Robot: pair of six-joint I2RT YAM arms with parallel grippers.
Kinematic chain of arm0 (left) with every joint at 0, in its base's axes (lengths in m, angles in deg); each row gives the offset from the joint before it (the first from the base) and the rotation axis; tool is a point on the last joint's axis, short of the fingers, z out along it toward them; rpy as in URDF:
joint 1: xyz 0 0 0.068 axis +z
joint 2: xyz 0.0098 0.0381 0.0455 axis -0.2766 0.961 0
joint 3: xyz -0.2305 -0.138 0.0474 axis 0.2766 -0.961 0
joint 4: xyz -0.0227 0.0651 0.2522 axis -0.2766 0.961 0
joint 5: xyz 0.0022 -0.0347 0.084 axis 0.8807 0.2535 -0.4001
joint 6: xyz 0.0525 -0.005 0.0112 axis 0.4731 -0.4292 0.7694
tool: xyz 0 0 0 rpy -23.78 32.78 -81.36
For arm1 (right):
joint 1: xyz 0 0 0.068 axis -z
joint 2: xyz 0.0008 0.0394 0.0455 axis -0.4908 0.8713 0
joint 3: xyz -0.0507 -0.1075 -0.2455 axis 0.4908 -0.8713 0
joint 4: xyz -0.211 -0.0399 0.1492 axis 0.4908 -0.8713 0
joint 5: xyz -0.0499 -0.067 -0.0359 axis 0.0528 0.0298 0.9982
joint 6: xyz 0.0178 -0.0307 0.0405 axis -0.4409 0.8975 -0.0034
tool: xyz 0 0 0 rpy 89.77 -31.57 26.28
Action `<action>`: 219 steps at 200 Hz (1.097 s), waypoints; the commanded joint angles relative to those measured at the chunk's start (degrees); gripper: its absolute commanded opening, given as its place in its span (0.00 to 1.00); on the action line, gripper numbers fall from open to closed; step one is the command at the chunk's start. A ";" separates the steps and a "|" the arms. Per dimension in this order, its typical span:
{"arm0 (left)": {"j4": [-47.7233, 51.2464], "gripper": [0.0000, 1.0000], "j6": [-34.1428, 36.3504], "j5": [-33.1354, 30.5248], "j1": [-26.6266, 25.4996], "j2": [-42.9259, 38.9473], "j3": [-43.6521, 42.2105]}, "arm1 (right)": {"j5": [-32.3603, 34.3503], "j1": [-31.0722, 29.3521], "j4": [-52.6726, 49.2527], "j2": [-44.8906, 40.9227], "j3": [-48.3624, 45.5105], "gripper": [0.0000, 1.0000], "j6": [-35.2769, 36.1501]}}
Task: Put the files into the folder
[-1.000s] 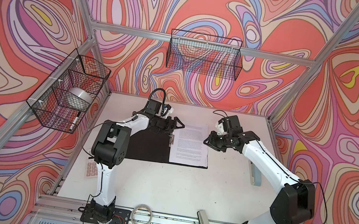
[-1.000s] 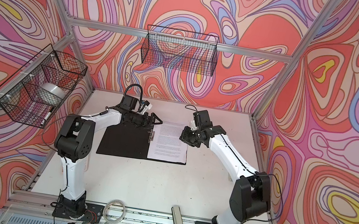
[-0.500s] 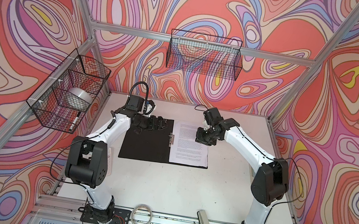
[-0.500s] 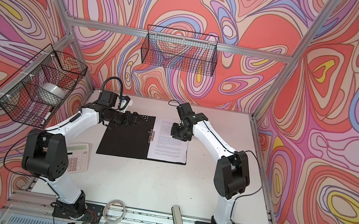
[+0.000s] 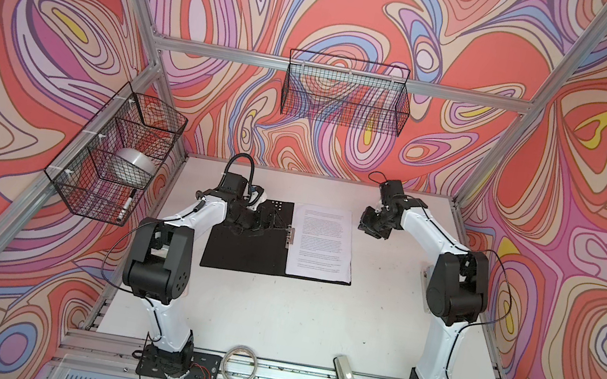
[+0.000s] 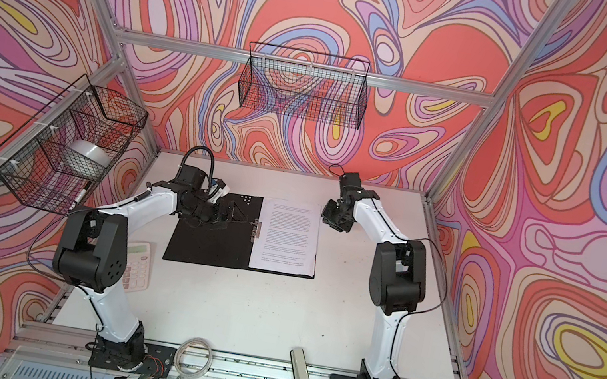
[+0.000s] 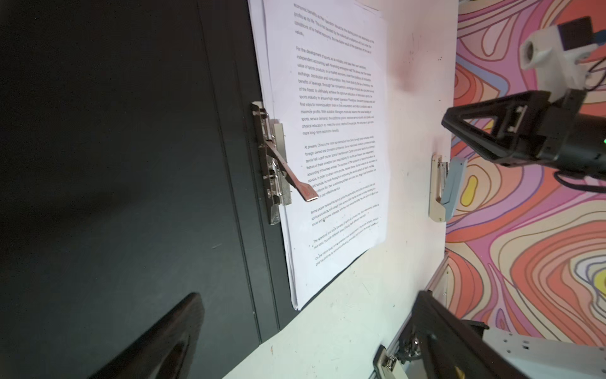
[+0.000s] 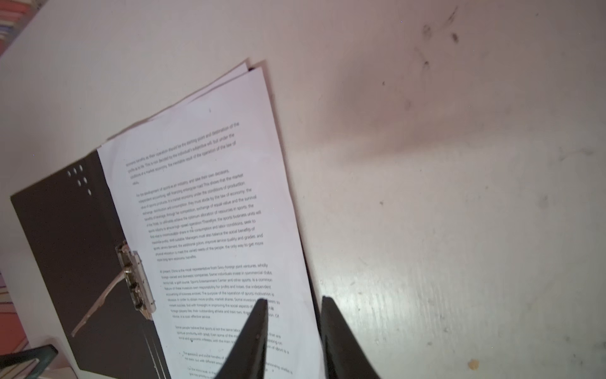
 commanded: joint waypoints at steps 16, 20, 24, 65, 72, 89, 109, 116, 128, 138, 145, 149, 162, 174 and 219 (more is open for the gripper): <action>0.81 1.00 -0.36 7.85 -1.26 2.88 3.16 | -6.03 0.92 4.83 5.52 2.94 0.30 -0.15; 1.12 1.00 -0.37 8.31 -1.42 3.25 3.56 | -6.51 1.10 5.31 6.01 3.24 0.30 -0.33; 1.27 1.00 -0.45 8.69 -1.57 3.61 3.90 | -6.84 1.27 5.73 6.56 3.50 0.30 -0.37; 2.23 1.00 -0.81 9.04 -3.59 6.95 7.06 | -8.03 1.75 8.25 11.19 6.53 0.30 -0.61; 2.33 1.00 -1.09 9.08 -3.96 7.61 7.77 | -8.49 1.83 8.94 11.58 6.46 0.30 -0.79; 1.60 1.00 -2.70 9.88 -4.65 9.34 9.19 | -9.28 1.92 9.94 12.44 6.47 0.30 -0.94; 0.32 1.00 -4.67 10.47 -5.43 11.45 11.01 | -9.85 1.92 10.41 13.46 6.82 0.30 -0.59; 0.41 1.00 -4.98 10.23 -5.66 12.03 11.89 | -10.04 1.92 10.49 13.68 6.88 0.30 -0.33; 0.23 1.00 -5.56 9.99 -6.00 12.99 13.13 | -10.52 1.92 10.68 14.16 7.04 0.30 -0.09; 0.03 1.00 -6.13 9.55 -6.11 13.54 13.92 | -10.83 1.92 10.36 14.64 7.40 0.30 0.20; -0.08 1.00 -6.42 9.45 -6.11 13.82 14.30 | -11.06 1.88 10.10 14.92 7.63 0.30 0.37; -0.05 1.00 -6.38 9.31 -6.11 13.94 14.55 | -11.10 1.92 10.07 15.00 7.75 0.30 0.51; -0.13 1.00 -6.35 8.62 -6.11 14.05 15.10 | -11.11 1.90 9.79 15.35 8.06 0.30 0.84; -0.17 1.00 -6.25 8.47 -6.11 14.13 15.45 | -11.39 1.92 9.36 15.69 8.44 0.30 1.22; 0.48 1.00 -5.90 8.03 -6.11 14.51 16.92 | -13.87 1.92 8.55 17.11 10.33 0.30 1.95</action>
